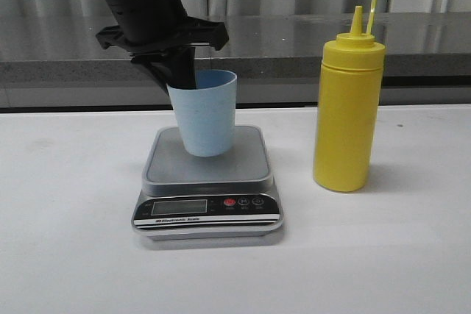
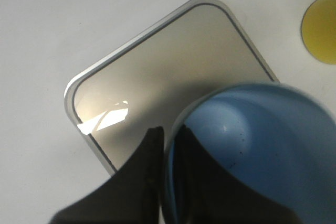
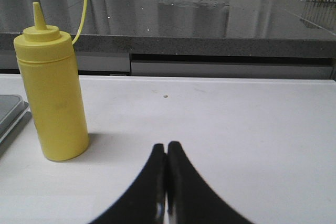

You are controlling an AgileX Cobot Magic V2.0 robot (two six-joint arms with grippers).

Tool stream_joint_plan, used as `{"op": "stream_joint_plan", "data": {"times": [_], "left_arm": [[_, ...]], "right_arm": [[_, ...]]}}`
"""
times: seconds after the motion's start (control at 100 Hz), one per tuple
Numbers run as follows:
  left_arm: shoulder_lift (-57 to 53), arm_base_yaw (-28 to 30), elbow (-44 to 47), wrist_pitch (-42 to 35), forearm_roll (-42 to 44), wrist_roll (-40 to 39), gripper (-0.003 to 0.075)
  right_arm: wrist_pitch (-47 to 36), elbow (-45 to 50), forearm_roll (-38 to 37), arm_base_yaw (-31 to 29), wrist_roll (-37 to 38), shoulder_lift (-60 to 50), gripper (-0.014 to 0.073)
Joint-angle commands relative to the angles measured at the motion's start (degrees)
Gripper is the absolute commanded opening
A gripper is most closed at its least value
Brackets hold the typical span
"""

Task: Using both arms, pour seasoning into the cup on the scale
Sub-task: 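Carry the blue cup over the scale and lower it onto the platform, then open the left gripper and raise it away from the cup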

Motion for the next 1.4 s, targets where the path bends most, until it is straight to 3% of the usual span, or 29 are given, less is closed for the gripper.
{"op": "stream_joint_plan", "data": {"times": [0.0, 0.6, 0.72, 0.94, 1.01, 1.39], "left_arm": [[-2.63, -0.49, -1.97, -1.67, 0.05, -0.03, -0.0020], [-1.08, -0.49, -2.20, -1.26, 0.17, -0.03, -0.0008], [-1.19, -0.49, -2.54, -0.09, 0.17, -0.03, 0.0090], [-1.30, -0.49, -4.71, 2.08, 0.17, -0.03, 0.0460], [-1.40, -0.49, -5.45, 2.68, 0.17, -0.37, 0.0529], [-6.60, -0.27, -6.00, 3.51, 0.26, -0.48, 0.0545]], "right_arm": [[-4.48, -1.23, 0.00, -0.35, -0.33, -1.10, -0.0067], [-4.48, -1.23, 0.00, -0.35, -0.33, -1.10, -0.0067], [-4.48, -1.23, 0.00, -0.35, -0.33, -1.10, -0.0067], [-4.48, -1.23, 0.00, -0.35, -0.33, -1.10, -0.0067], [-4.48, -1.23, 0.00, -0.35, -0.33, -1.10, -0.0067], [-4.48, -1.23, 0.00, -0.35, -0.33, -1.10, -0.0067]]}}
